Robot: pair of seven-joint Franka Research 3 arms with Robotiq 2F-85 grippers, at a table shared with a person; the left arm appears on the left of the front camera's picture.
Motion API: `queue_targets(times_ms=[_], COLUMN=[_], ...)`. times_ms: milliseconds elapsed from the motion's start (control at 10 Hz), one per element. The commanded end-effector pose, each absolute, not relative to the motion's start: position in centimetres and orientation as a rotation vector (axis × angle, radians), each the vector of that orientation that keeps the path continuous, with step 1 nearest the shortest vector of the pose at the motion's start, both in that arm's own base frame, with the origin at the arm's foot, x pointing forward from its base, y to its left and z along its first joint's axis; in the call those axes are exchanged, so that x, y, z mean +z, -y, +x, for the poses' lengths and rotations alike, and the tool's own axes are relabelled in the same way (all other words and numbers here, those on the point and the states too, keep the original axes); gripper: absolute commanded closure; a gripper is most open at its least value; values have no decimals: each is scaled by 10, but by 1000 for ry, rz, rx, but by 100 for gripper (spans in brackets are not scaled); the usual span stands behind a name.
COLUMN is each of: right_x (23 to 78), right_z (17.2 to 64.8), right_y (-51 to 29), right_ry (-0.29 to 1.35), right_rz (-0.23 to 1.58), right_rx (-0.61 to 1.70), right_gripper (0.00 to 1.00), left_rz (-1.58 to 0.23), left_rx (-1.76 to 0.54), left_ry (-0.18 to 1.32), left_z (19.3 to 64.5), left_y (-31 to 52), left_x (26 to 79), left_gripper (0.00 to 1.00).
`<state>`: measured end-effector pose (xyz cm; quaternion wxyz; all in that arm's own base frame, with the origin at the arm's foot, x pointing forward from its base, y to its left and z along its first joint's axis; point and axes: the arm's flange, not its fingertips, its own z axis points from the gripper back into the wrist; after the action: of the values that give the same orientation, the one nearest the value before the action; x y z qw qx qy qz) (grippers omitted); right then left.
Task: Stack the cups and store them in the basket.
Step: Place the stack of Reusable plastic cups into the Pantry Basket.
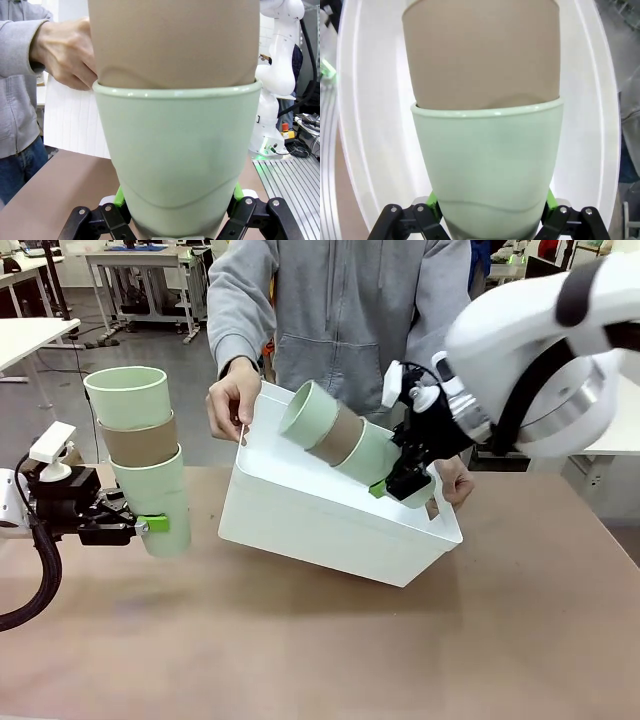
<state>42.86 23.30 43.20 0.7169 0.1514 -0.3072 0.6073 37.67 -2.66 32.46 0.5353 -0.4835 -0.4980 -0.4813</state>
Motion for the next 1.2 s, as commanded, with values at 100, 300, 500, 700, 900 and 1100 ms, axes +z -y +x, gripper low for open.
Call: queue_targets(times_ms=[100, 300, 500, 700, 900, 1100], right_x=[429, 413, 399, 391, 386, 380], right_z=[437, 434, 428, 423, 422, 426], right_y=[-261, -275, -282, -281, -279, -278], right_ry=[585, 552, 534, 526, 525, 535], right_rz=[267, 262, 263, 274, 281, 300], right_rx=[1324, 1331, 1340, 1337, 1342, 1343], right_gripper=[15, 15, 15, 15, 15, 15], left_rz=[-1151, -1151, -1151, -1151, -1151, -1151], left_rx=[-1154, -1154, -1154, -1154, -1154, -1154], left_ry=[1202, 1202, 1202, 1202, 1202, 1202], left_z=[376, 376, 376, 376, 376, 376], left_y=[26, 26, 26, 26, 26, 26], left_x=[329, 329, 329, 329, 329, 329], left_gripper=[16, 16, 16, 16, 16, 16])
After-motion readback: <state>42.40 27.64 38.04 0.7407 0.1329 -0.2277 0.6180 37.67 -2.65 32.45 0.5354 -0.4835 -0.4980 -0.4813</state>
